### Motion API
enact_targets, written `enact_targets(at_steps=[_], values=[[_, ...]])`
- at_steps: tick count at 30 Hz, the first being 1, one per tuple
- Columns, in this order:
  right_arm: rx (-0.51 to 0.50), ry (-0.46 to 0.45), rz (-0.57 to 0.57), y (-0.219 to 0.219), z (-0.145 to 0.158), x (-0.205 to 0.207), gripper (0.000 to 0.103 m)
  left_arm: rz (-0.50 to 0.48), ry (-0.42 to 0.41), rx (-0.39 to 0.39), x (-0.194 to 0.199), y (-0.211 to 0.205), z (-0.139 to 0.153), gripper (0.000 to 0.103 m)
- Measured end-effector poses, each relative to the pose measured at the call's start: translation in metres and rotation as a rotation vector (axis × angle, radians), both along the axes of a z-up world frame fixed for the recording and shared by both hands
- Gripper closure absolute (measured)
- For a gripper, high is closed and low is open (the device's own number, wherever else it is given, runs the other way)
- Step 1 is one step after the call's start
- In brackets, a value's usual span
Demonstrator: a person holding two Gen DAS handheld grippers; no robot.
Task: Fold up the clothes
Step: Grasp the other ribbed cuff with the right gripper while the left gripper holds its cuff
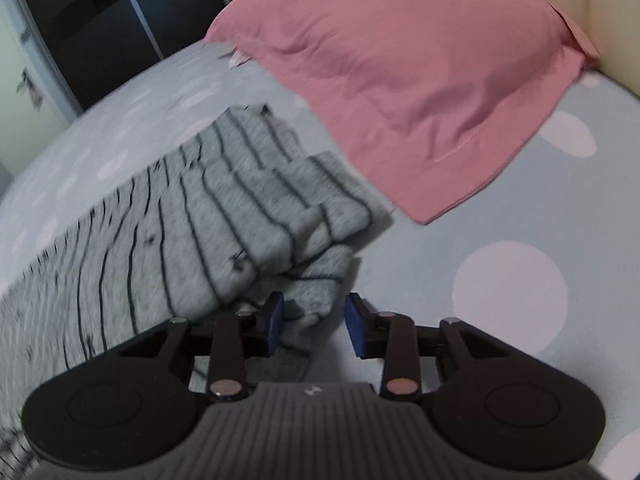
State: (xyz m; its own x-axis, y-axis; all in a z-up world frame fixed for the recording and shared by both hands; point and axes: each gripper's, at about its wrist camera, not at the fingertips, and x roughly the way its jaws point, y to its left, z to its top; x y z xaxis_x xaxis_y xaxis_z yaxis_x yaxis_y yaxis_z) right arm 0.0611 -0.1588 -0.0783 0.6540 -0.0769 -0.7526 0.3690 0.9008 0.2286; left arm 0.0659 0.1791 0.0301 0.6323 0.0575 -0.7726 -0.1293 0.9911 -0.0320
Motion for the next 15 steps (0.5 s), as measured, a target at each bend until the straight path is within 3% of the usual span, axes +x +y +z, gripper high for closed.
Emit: enact_targets(at_steps=[2, 3, 6, 9, 10, 11, 12, 15], values=[[-0.008, 0.007, 0.017, 0.005, 0.003, -0.002, 0.091, -0.013, 0.041, 0.003, -0.001, -0.007, -0.019, 0.038], [-0.013, 0.006, 0.015, 0.007, 0.005, -0.004, 0.094, -0.007, 0.072, 0.002, -0.001, -0.008, -0.029, 0.038], [-0.03, 0.002, 0.009, 0.012, 0.013, -0.009, 0.098, 0.018, 0.164, -0.01, -0.004, -0.008, -0.058, 0.038], [-0.046, -0.003, 0.002, 0.018, 0.02, -0.014, 0.099, 0.091, 0.211, -0.09, -0.01, 0.005, -0.078, 0.039], [-0.052, -0.004, 0.0, 0.019, 0.022, -0.016, 0.099, 0.11, 0.22, -0.153, -0.013, 0.012, -0.083, 0.045], [-0.058, -0.01, -0.004, 0.02, 0.027, -0.02, 0.099, 0.119, 0.224, -0.213, -0.015, 0.016, -0.088, 0.063], [-0.065, -0.016, -0.011, 0.021, 0.032, -0.024, 0.099, 0.114, 0.23, -0.256, -0.016, 0.02, -0.092, 0.075], [-0.087, -0.033, -0.033, 0.022, 0.049, -0.038, 0.1, 0.076, 0.21, -0.242, -0.019, 0.021, -0.087, 0.095]])
